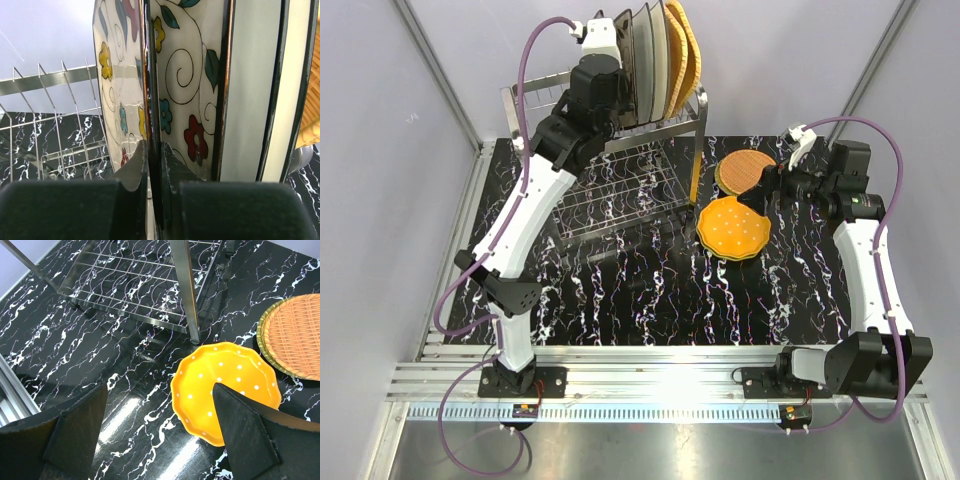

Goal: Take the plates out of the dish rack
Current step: Grab a plate with the left arm

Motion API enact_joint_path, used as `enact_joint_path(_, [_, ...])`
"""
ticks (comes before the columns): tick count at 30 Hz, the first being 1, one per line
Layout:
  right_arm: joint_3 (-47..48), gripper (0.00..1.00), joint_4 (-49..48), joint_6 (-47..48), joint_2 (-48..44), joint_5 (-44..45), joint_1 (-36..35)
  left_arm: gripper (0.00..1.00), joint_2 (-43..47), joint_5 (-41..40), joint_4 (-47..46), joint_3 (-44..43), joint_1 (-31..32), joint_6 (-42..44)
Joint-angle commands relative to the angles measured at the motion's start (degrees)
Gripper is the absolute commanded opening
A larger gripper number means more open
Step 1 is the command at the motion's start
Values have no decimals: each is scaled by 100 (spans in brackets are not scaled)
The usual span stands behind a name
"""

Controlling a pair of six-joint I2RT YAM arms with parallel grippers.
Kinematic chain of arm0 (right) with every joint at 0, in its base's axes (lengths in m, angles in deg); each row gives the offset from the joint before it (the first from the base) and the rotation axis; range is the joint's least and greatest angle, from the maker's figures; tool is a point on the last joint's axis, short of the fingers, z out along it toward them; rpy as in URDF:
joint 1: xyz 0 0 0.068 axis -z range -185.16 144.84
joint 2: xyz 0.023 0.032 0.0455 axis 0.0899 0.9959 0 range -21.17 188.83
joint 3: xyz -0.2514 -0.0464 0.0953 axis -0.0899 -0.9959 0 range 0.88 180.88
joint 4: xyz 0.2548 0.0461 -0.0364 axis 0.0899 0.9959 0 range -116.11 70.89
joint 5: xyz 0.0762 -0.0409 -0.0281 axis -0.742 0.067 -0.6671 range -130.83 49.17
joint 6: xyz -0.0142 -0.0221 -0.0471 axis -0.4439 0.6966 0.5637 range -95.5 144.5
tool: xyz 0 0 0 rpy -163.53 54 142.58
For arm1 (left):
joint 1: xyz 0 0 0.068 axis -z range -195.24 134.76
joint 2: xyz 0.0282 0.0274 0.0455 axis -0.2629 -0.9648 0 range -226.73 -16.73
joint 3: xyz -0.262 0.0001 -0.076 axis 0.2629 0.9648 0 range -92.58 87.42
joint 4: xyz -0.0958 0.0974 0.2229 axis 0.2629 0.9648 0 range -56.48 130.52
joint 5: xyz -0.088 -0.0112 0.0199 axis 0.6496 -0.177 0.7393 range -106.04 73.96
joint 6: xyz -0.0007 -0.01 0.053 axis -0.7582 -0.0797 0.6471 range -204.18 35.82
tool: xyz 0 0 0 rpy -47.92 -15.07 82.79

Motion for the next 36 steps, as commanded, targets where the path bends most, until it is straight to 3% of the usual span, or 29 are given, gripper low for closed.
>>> enact_joint_path(1, [42,93,-219,-96,-178,-99,-31,0,141,178,-354,-244,-55,491])
enact_joint_path(17, [113,93,-237,-193,-151,-108,-31,0,897,749,-1637,-121,-46,-643])
enact_joint_path(36, [43,94,-263,-219,-187,-73,-31,0,1046,1004,-2349,-218,-54,-951])
